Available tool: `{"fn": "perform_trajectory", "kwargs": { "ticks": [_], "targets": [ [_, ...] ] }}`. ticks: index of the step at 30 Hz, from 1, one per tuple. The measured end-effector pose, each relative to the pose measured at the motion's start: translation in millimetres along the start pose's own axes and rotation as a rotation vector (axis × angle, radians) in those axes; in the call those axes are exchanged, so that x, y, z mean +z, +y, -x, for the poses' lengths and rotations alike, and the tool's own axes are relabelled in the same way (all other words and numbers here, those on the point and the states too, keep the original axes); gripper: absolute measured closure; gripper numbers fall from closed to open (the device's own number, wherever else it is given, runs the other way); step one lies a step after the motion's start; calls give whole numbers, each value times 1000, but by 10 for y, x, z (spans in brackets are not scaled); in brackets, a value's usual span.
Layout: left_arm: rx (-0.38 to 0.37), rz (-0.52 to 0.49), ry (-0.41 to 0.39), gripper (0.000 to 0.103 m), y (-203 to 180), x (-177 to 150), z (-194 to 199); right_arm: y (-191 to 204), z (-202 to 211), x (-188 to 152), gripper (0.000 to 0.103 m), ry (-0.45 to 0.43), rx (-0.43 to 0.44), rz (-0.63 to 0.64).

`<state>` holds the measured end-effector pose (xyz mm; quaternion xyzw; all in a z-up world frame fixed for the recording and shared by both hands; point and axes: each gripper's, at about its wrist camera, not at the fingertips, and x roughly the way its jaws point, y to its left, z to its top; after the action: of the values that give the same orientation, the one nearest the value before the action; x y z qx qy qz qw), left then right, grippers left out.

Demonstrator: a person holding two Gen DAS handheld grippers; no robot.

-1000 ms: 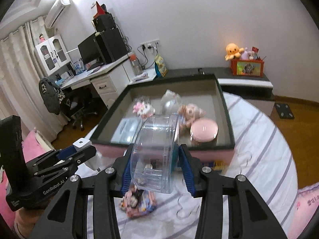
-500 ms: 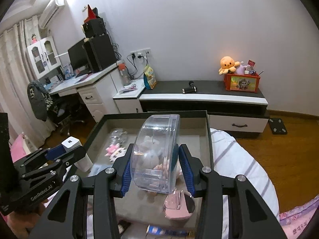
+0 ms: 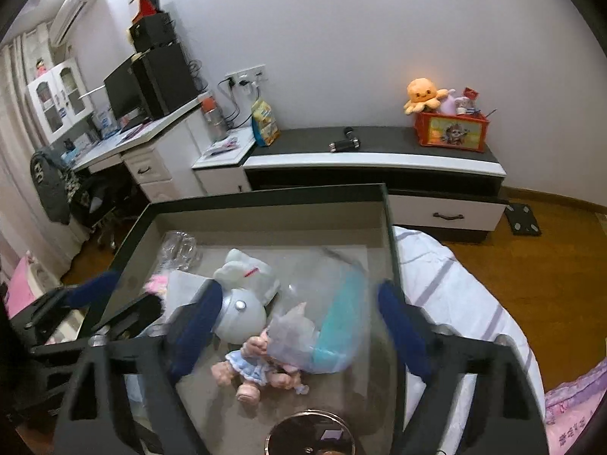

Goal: Organize rigid objects
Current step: 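Carry the adapter and clear cup into the pink box and release both, then move both open tools back toward the remaining items on the table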

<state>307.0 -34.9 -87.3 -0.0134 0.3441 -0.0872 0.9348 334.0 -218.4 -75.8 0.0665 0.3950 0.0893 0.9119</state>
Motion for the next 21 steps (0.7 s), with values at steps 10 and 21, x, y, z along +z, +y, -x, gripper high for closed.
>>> {"fn": "perform_trajectory", "kwargs": {
  "ticks": [10,21],
  "targets": [
    [31,38,-83,0,136,-124,668,56,615,-170,0,-90,-11,-45],
    [65,58,-148,0,176,-438,1480,257,1453,-496,0,-213,-51,-37]
  ]
}}
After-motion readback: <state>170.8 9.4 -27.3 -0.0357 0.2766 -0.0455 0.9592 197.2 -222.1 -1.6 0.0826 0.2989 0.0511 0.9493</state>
